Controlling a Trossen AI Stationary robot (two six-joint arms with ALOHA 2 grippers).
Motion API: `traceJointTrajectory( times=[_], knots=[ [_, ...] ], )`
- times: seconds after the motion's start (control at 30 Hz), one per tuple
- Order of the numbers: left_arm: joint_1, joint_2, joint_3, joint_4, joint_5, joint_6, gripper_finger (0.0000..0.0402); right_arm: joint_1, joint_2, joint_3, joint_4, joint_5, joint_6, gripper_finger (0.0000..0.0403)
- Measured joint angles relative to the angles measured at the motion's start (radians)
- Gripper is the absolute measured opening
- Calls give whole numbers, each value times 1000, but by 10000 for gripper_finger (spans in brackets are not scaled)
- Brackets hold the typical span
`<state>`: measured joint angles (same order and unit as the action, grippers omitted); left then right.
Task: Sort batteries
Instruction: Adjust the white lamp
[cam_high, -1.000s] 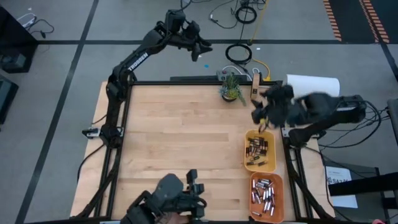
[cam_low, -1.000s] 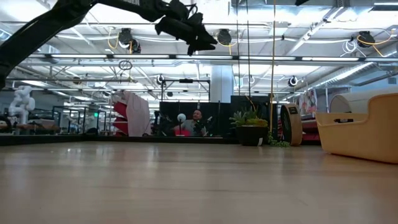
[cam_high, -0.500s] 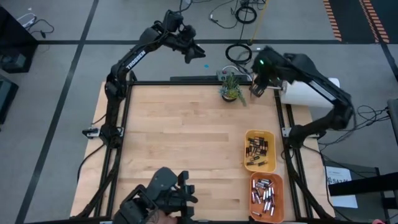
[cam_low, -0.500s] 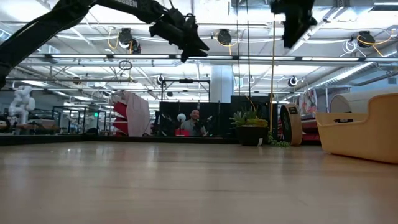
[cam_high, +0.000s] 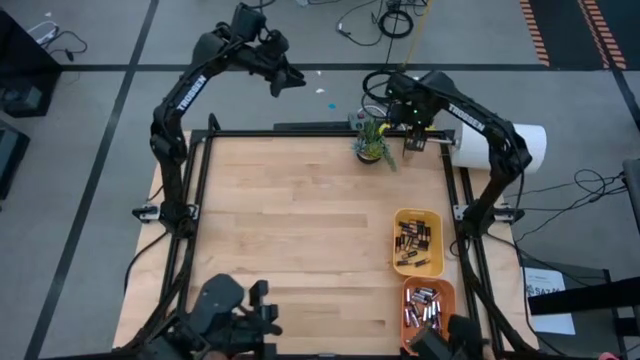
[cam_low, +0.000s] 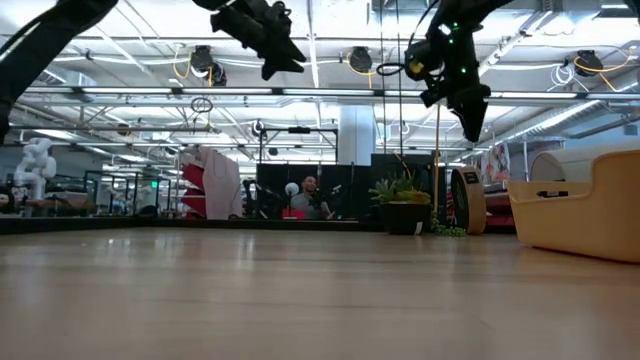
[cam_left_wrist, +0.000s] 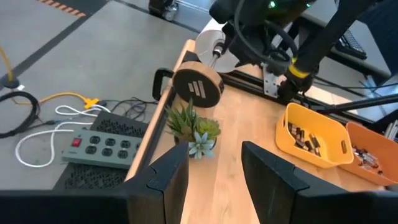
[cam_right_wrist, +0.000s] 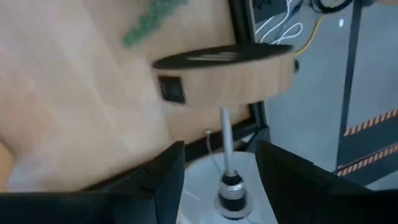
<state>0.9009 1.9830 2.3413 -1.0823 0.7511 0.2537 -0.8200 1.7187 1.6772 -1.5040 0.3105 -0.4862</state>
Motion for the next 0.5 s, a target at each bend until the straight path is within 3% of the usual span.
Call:
traceJointTrajectory(
  times=[0.33,0.5],
  knots=[
    [12,-35,0,-74,-3,71,157,-101,97,1,-10,-28,-192,192],
    [14,-34,-6,-81,-3,81,157,-131,147,1,-2,-24,-183,192]
  ],
)
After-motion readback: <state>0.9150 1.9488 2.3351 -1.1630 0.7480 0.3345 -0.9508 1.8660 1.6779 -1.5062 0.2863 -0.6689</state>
